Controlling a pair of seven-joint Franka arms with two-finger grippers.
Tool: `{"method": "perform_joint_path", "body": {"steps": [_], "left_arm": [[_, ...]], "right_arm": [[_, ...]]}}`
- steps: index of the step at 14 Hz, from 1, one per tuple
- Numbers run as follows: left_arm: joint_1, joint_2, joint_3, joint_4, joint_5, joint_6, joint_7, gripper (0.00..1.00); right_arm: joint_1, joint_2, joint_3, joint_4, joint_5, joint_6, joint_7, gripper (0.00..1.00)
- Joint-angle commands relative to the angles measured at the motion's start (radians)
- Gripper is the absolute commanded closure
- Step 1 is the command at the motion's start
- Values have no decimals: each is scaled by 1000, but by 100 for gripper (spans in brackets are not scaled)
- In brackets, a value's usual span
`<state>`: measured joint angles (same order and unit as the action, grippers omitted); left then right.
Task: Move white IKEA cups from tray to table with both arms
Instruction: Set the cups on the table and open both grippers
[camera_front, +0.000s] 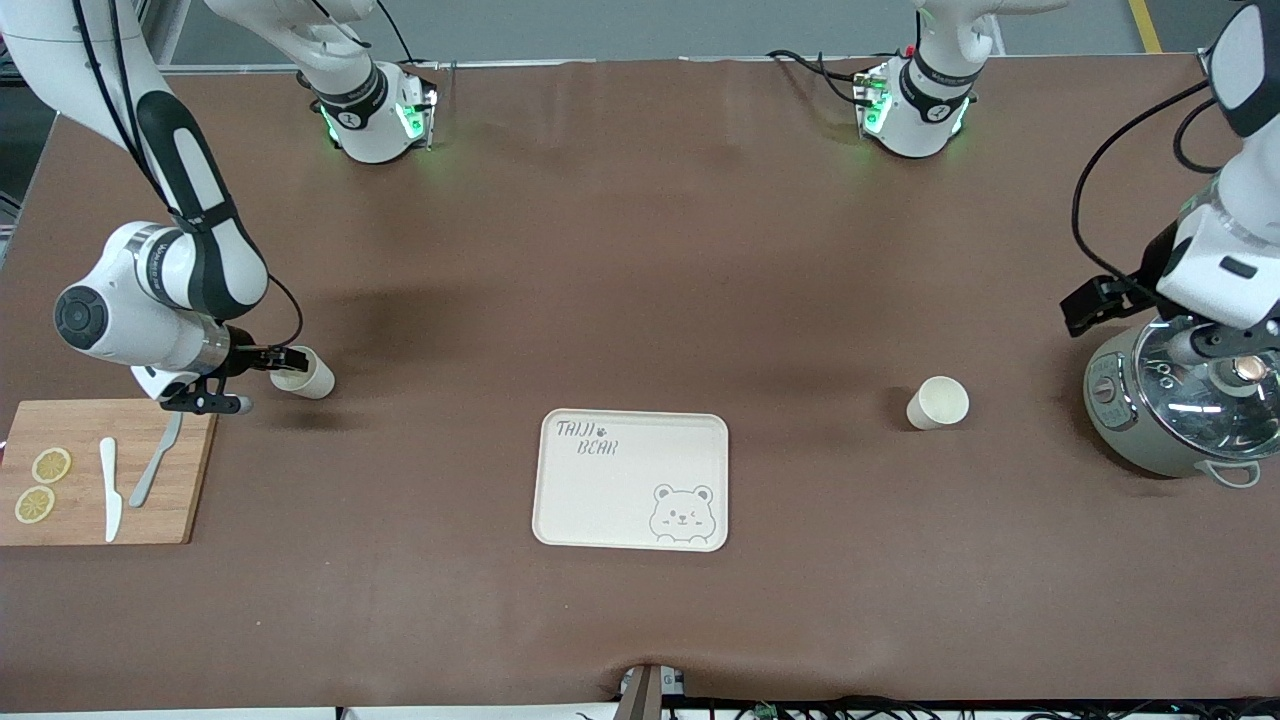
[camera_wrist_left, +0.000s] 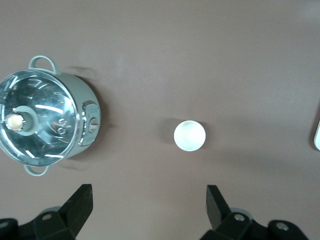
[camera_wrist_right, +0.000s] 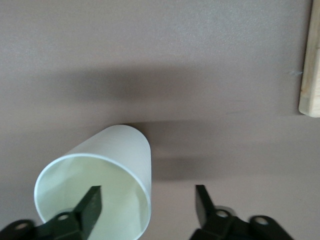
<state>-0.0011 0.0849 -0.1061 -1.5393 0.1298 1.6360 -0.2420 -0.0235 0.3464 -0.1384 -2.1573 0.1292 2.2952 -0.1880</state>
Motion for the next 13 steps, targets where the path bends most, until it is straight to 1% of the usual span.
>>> {"method": "perform_joint_path", "body": {"steps": [1, 2, 4, 5, 7, 8, 9, 10, 12, 13], "left_arm": [[12, -28, -1, 2, -22, -36, 33, 0], [10, -28, -1, 11, -22, -53, 33, 0], [6, -28, -10, 30, -21, -71, 32, 0], [4, -28, -12, 31, -21, -71, 33, 0], [6, -30, -17, 30, -21, -71, 36, 0], [7, -34, -17, 30, -24, -71, 38, 0], [6, -37, -15, 30, -35, -76, 38, 0], [4, -59, -11, 24, -47, -81, 42, 0], [1, -92, -7, -5, -56, -81, 58, 0], [0, -118, -4, -24, -58, -81, 62, 0]], "right_arm": [[-35, -26, 16, 43, -19, -87, -2, 0], [-36, -17, 16, 84, -20, -168, 1, 0], [-41, 6, 16, 207, -20, -355, 1, 0], [-45, 20, 16, 249, -20, -396, 1, 0], [-50, 23, 16, 284, -22, -402, -4, 0], [-47, 23, 16, 315, -23, -404, -5, 0], [-44, 23, 16, 357, -32, -434, -5, 0], [-42, 31, 16, 440, -60, -509, -5, 0], [-39, 94, 17, 650, -83, -702, -5, 0], [-39, 129, 17, 736, -91, -785, -5, 0]]}}
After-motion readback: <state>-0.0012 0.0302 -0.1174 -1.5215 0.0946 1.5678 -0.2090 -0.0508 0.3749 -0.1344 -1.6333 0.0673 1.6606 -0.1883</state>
